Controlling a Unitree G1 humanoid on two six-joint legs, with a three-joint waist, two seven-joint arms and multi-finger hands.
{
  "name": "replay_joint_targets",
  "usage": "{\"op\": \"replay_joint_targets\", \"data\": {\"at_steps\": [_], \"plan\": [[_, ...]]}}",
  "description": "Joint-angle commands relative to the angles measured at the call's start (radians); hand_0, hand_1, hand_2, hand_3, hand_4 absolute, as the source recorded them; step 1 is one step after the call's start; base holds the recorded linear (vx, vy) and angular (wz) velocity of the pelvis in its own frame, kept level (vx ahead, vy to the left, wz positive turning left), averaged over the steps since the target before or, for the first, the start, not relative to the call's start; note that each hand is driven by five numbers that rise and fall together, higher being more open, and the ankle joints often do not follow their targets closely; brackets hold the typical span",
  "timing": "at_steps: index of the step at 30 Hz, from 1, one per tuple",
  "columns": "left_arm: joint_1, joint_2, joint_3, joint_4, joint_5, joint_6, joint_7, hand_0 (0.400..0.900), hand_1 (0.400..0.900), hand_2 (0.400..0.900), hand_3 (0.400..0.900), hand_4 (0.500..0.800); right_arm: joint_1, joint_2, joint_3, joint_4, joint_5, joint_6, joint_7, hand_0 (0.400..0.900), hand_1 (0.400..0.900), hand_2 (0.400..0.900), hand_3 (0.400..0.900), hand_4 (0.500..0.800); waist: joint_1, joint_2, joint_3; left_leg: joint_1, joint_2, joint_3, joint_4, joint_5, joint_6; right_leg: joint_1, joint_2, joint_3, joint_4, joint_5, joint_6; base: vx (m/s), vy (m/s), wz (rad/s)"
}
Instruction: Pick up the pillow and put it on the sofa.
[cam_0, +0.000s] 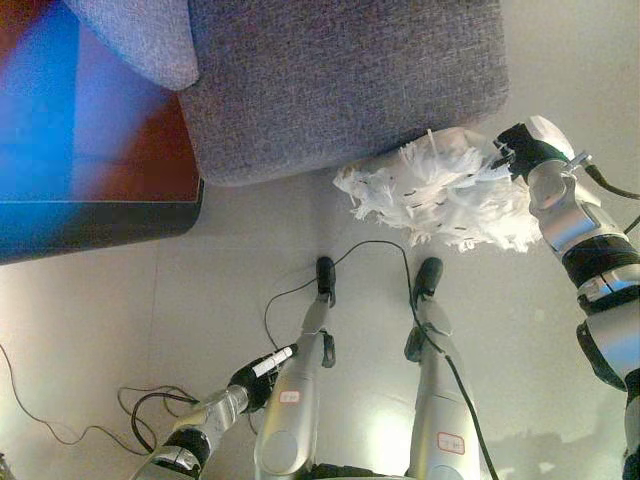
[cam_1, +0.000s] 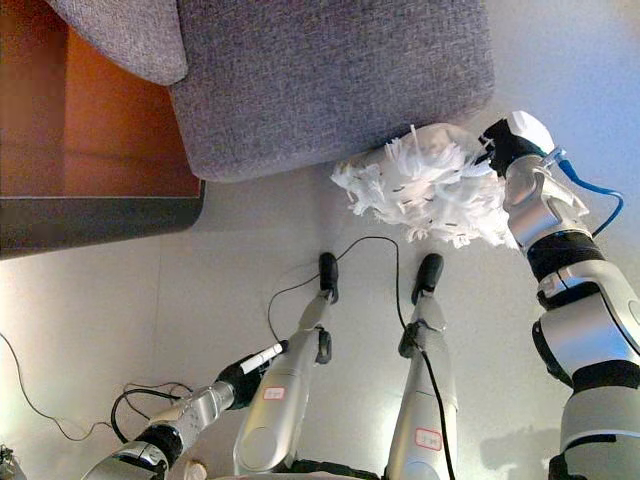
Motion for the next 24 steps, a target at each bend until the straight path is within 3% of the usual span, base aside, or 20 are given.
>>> {"op": "replay_joint_targets", "data": {"at_steps": [1,11,18,24], "plan": [[0.074,0.041,-0.088,0.053,0.023,0.066,0.025,0.900,0.900,0.900,0.900,0.800,-0.113,-0.067,0.005,-0.089,0.032,-0.133,0.015,0.400,0.400,0.400,0.400,0.500,0.013,0.003,0.023,0.009,-0.055,-0.037,0.030,-0.056,0.013,0.078,0.047,-0.047,0.051,-0.126,0.036,0.00,0.000,0.00],[0.109,0.095,-0.051,0.047,0.074,0.076,-0.013,0.900,0.900,0.900,0.900,0.800,-0.051,-0.116,0.024,-0.190,0.028,-0.259,0.232,0.400,0.400,0.400,0.400,0.500,0.000,-0.063,0.023,0.244,-0.046,-0.019,-0.012,-0.085,0.006,0.326,0.052,-0.068,-0.042,-0.112,0.040,0.01,-0.012,0.00],[0.160,0.123,-0.024,0.071,0.123,0.104,-0.033,0.900,0.900,0.900,0.900,0.800,0.060,-0.177,-0.025,-0.283,0.088,-0.309,0.396,0.400,0.400,0.400,0.400,0.500,-0.012,-0.131,-0.093,0.413,-0.027,0.014,-0.084,-0.102,-0.008,0.534,0.058,-0.083,-0.173,-0.081,0.063,0.13,-0.026,0.01],[0.199,0.130,0.009,0.113,0.158,0.126,-0.054,0.900,0.900,0.900,0.900,0.800,0.138,-0.206,-0.082,-0.335,0.141,-0.334,0.531,0.400,0.400,0.400,0.400,0.500,-0.015,-0.179,-0.193,0.501,-0.019,0.022,-0.089,-0.123,-0.010,0.652,0.067,-0.091,-0.234,-0.071,0.063,0.17,-0.011,0.05]]}}
